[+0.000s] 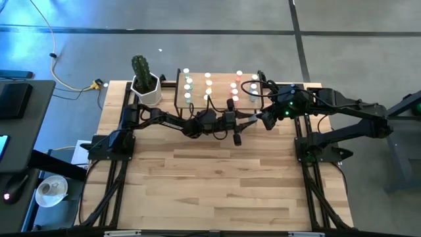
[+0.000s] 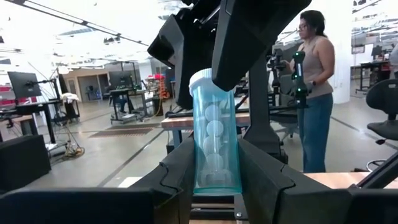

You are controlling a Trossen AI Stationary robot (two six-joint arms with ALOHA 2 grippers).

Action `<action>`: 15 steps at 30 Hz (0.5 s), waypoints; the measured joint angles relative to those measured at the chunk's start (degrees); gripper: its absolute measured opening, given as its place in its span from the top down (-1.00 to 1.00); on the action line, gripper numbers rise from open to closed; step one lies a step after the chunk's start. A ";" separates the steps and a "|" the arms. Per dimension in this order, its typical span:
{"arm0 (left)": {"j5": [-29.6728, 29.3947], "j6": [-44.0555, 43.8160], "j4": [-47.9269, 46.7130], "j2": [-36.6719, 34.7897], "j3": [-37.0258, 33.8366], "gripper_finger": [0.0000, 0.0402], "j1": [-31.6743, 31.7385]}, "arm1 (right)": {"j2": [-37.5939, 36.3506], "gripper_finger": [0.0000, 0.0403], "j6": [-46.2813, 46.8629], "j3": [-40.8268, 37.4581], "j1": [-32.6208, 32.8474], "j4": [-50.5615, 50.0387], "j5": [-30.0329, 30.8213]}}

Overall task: Pick and place medicine bottles onto shelf by color
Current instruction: Put the blue pill bottle on the shelf aligned with the other blue pill bottle

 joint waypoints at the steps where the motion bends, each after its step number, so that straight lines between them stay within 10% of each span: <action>1: -0.21 0.11 -0.02 0.00 0.00 0.53 0.00 | 0.00 0.26 0.00 0.00 0.00 0.09 -0.08; 15: -2.72 2.04 -0.04 0.00 0.00 0.49 0.00 | 0.00 0.48 -0.02 0.00 -0.02 0.20 -0.13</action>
